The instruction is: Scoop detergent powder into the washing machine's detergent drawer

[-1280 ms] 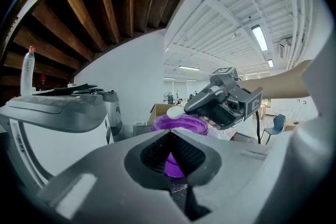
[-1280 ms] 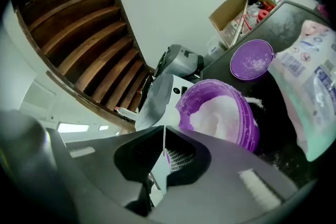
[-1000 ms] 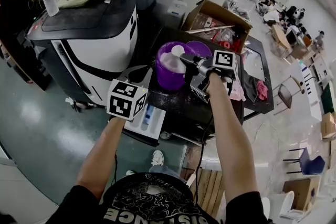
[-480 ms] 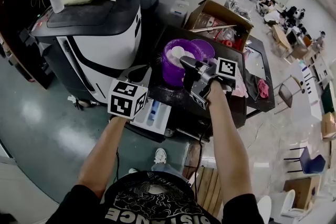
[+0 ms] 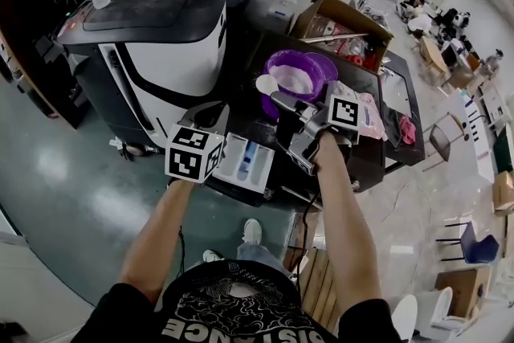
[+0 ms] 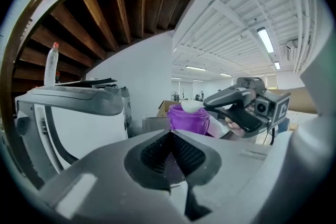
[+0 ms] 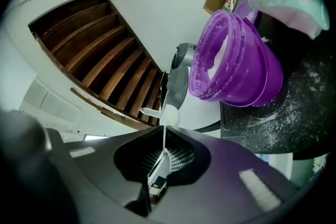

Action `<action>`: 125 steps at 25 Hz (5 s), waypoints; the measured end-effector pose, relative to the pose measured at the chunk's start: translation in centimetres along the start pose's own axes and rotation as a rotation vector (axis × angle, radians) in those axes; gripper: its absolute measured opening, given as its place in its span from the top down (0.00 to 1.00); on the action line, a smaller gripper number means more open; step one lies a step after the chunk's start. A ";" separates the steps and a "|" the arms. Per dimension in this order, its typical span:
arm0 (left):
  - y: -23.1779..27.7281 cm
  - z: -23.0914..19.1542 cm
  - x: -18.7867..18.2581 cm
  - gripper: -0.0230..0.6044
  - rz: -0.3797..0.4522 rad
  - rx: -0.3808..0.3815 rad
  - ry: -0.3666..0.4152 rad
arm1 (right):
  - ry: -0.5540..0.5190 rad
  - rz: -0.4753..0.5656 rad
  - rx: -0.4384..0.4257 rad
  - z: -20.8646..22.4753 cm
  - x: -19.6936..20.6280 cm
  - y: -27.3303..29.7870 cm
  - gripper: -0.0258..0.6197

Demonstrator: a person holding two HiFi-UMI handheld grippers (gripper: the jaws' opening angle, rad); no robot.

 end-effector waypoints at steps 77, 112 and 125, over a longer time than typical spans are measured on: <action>-4.7 -0.9 11.5 0.96 -0.163 -0.032 -0.097 | -2.092 -0.937 0.699 10.6 16.1 5.5 0.90; -5.0 -0.4 5.3 0.96 -0.073 -0.028 -0.069 | -1.228 -0.152 0.610 0.5 10.6 0.3 0.90; -3.5 0.5 2.3 0.96 -0.040 -0.126 -0.050 | -1.132 0.010 0.452 -2.3 5.7 -1.4 0.90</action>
Point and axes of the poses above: the fingertips, and each gripper's own axes: y forward along the fingers, z to its right, x out of its underside, the point moved 10 cm from there along -y, backward along the fingers, and after that the axes turned 3 degrees about y, right-handed, at the moved point
